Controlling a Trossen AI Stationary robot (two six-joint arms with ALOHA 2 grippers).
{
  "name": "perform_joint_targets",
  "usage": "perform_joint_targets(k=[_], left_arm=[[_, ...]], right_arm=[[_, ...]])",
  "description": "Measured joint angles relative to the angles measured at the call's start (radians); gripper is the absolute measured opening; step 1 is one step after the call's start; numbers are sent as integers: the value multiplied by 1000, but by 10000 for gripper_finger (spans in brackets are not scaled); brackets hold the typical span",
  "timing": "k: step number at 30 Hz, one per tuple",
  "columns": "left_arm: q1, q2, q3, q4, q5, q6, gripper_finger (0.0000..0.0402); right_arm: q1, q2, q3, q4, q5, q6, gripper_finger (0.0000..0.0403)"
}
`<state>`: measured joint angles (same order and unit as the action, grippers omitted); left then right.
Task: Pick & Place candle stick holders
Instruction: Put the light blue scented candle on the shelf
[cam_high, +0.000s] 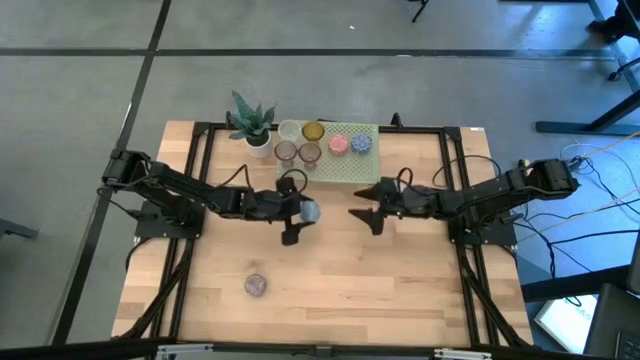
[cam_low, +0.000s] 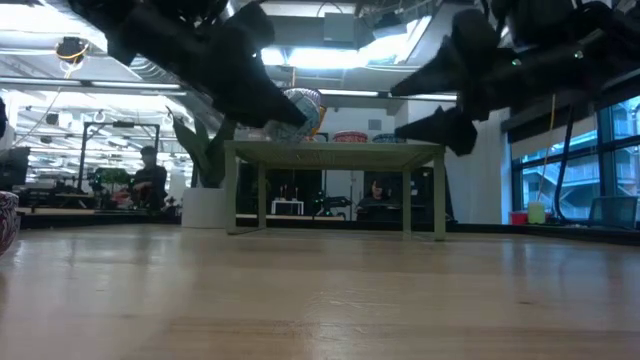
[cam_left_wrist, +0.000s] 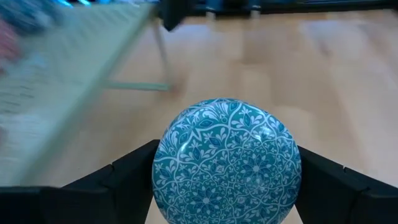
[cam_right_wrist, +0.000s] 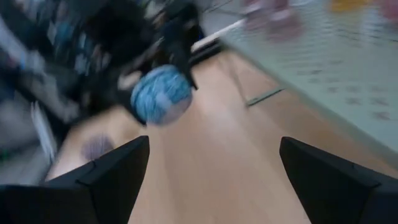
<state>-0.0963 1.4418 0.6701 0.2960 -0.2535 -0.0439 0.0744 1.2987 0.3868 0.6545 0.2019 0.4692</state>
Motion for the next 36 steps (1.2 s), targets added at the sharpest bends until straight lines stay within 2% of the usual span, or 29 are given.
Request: perform_joint_targets(k=[4, 9, 14, 18, 22, 27, 31, 36], left_arm=[[0, 1, 1, 62, -90, 60, 303], [-7, 52, 75, 75, -141, 101, 303], [-41, 145, 153, 30, -148, 109, 303], [-70, 198, 209, 3, -231, 52, 303], [-94, 237, 268, -77, -307, 50, 303], [-94, 283, 339, -118, -331, 50, 303], [-94, 318, 377, -121, -332, 50, 303], [-91, 355, 414, -125, -348, 65, 303]], right_arm=[[-1, 1, 0, 41, 75, 201, 365], [0, 45, 31, 69, 70, 223, 356], [1, 100, 96, 66, -14, 235, 291], [0, 105, 106, 59, -36, 273, 233], [1, 105, 106, 50, -104, 326, 205], [1, 105, 106, 27, -157, 338, 209], [1, 105, 106, -63, -158, 339, 229], [1, 105, 105, -48, -184, 339, 257]])
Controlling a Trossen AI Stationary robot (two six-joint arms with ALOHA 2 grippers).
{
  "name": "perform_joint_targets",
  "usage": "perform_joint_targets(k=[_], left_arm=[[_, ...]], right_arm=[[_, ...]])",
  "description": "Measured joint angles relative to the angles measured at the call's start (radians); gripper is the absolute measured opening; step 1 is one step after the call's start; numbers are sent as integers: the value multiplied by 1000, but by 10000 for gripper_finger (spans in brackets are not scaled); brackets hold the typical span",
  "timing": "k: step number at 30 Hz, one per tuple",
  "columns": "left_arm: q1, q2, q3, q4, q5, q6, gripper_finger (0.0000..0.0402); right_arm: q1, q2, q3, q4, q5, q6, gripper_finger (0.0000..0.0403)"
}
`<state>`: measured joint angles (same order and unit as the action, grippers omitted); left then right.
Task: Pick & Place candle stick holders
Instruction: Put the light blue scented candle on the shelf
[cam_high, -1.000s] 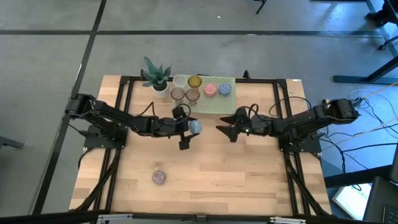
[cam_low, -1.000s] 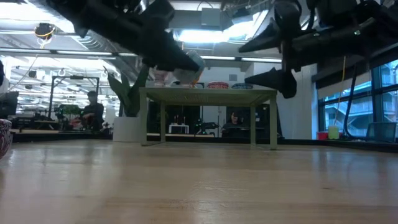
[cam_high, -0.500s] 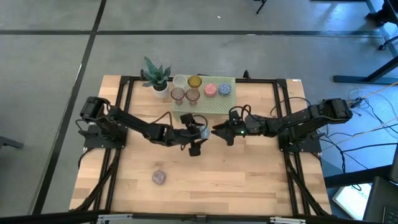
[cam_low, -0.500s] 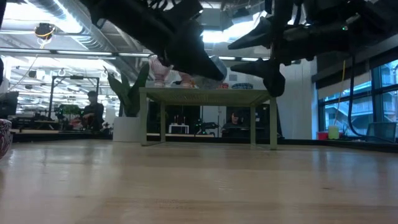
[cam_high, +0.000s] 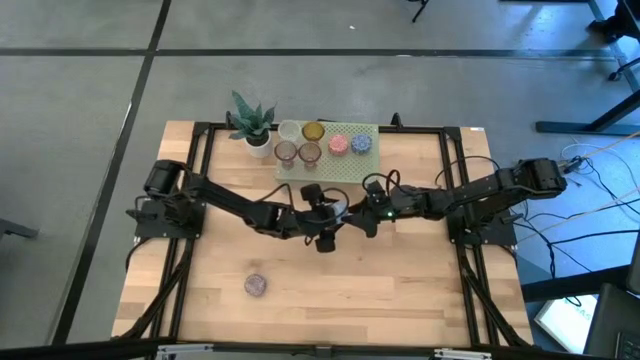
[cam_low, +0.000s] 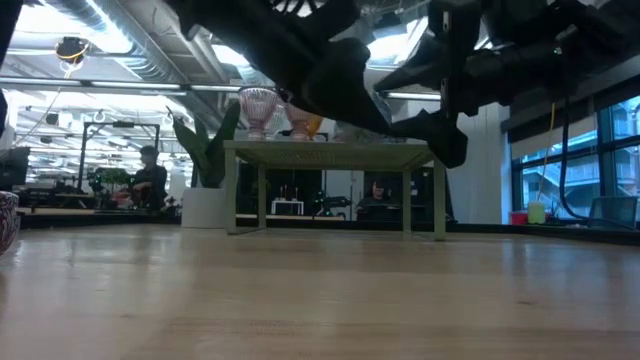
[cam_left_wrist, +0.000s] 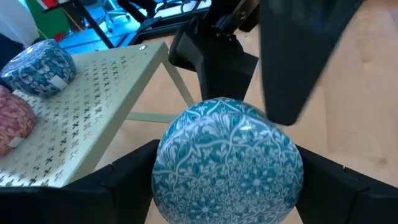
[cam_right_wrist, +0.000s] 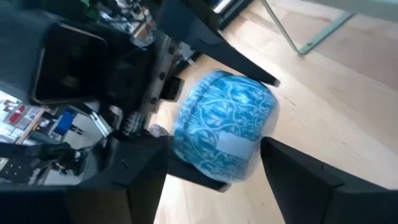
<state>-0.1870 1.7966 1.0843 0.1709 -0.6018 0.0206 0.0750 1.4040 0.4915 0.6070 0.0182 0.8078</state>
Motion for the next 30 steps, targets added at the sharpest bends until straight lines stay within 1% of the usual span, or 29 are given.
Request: perform_joint_targets(k=[7, 12, 14, 17, 20, 24, 30], left_arm=[[1, 34, 22, 2, 3, -7, 304], [1, 35, 23, -1, -6, -7, 304], [4, 35, 23, 9, -8, -8, 304], [7, 37, 23, 54, -1, -7, 304], [6, 37, 23, 64, 0, -7, 304], [6, 37, 23, 63, 0, -7, 304], [0, 37, 22, 57, 0, -5, 304]], right_arm=[[0, 0, 0, -13, -3, -3, 283], [0, 0, 0, -4, -2, 1, 293], [0, 0, 0, -5, 14, 0, 293], [0, 0, 0, 1, 68, -4, 293], [0, 0, 0, 2, 72, -5, 293], [0, 0, 0, -2, 72, -19, 282], [0, -1, 0, -5, 74, -27, 245]])
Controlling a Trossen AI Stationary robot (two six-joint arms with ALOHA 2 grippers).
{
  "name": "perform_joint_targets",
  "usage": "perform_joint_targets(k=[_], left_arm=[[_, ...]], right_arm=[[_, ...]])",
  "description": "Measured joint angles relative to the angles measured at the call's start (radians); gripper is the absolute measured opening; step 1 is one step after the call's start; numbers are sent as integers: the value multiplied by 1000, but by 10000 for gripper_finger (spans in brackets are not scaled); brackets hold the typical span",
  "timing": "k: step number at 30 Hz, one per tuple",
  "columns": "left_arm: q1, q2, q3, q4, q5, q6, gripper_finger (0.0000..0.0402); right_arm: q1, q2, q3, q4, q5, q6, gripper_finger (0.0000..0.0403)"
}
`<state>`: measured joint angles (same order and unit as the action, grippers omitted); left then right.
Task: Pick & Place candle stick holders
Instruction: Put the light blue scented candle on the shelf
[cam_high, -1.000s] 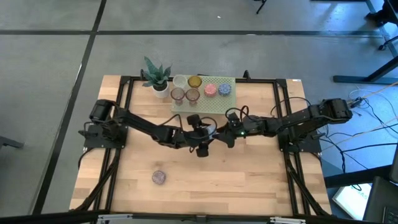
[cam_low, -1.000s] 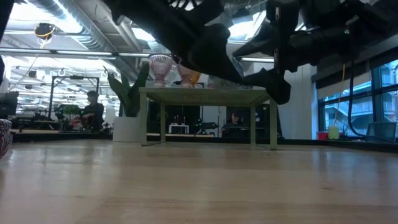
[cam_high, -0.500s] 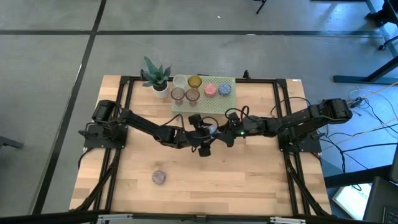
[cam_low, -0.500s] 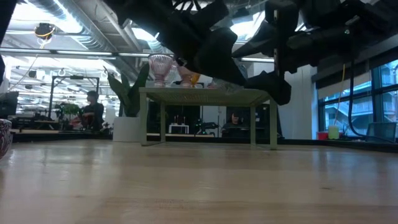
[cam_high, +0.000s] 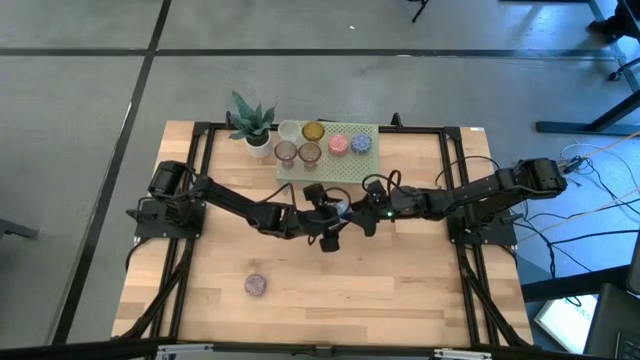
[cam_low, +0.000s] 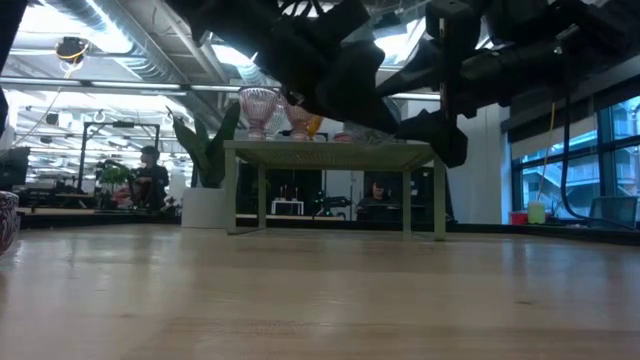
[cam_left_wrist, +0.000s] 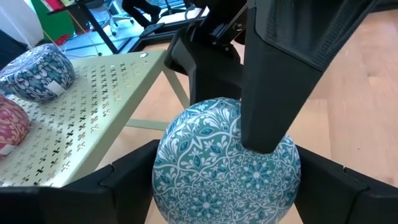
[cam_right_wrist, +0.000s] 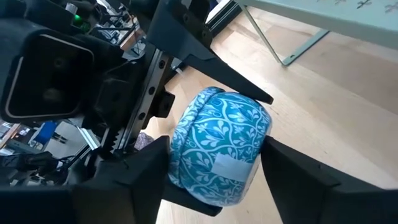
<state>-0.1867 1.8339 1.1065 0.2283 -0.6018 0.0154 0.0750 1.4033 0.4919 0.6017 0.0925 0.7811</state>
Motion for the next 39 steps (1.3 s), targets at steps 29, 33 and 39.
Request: perform_joint_targets(k=[29, 33, 39], left_arm=[[-7, -2, 1, 5, 40, 50, 322], [-8, -2, 1, 2, 21, 50, 322], [-17, -1, 0, -4, 33, 51, 323]], right_arm=[[1, 0, 0, -6, -26, -30, 229], [1, 0, 0, -9, -19, -30, 229], [0, 0, 1, -56, -13, -30, 229]])
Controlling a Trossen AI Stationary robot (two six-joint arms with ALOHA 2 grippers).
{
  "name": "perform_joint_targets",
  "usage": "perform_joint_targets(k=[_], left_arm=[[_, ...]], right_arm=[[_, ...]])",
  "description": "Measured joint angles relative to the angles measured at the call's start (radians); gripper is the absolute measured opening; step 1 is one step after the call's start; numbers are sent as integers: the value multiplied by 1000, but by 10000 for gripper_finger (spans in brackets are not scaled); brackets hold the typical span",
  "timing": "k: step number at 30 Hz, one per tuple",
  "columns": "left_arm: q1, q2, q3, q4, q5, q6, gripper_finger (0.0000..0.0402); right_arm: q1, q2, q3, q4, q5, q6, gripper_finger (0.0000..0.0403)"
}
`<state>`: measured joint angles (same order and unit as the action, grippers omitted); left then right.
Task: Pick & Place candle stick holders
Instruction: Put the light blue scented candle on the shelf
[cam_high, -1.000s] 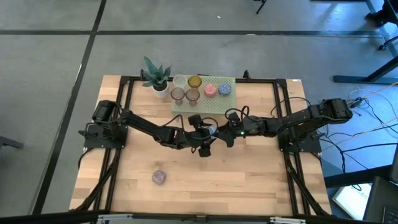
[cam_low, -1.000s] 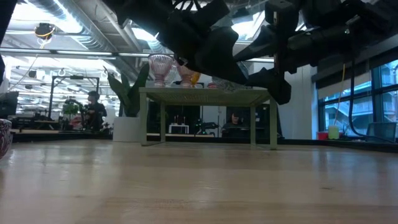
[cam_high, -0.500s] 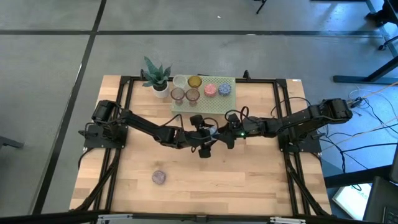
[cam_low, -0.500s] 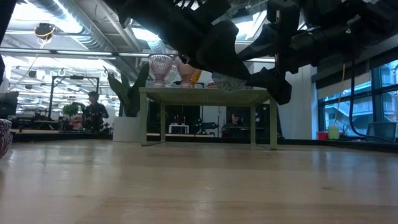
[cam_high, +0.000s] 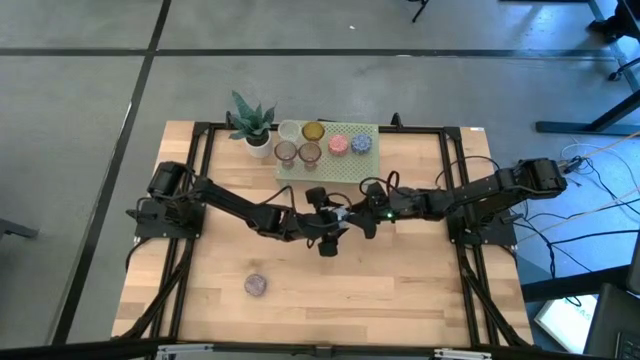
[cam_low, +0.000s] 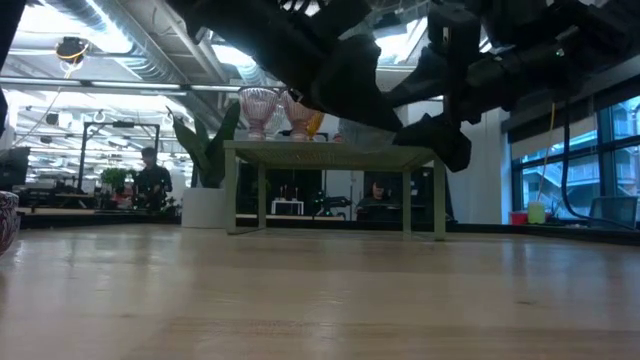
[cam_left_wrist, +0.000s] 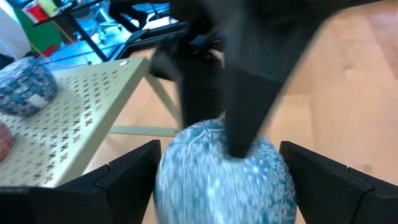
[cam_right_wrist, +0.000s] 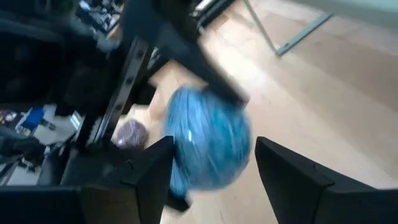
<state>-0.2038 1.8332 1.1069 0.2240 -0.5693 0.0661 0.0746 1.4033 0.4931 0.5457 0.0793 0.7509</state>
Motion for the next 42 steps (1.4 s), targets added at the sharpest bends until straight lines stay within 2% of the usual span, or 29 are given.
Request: perform_joint_targets(k=[9, 13, 16, 20, 27, 33, 39, 42], left_arm=[[-20, 0, 0, 4, 4, -1, 323], [-19, 0, 0, -44, 63, -44, 323], [-19, 0, 0, -153, 106, -101, 323], [-25, 0, 0, -302, 110, -175, 323], [-47, 0, 0, -341, 72, -179, 323], [-26, 0, 0, -482, 66, -311, 323], [-6, 3, -1, -518, 78, -379, 323], [9, 17, -1, -507, 122, -385, 323]], right_arm=[[-1, 0, 0, 19, 22, 2, 228], [-1, 0, 0, 3, -65, -42, 219], [0, 0, 0, -18, -99, -85, 221], [0, 0, 0, -88, -98, -107, 238], [0, 0, 0, -171, -98, -105, 281], [0, 0, 0, -170, -98, -109, 290], [12, 16, -1, -149, -42, -283, 291], [15, 41, 0, -116, -22, -360, 291]])
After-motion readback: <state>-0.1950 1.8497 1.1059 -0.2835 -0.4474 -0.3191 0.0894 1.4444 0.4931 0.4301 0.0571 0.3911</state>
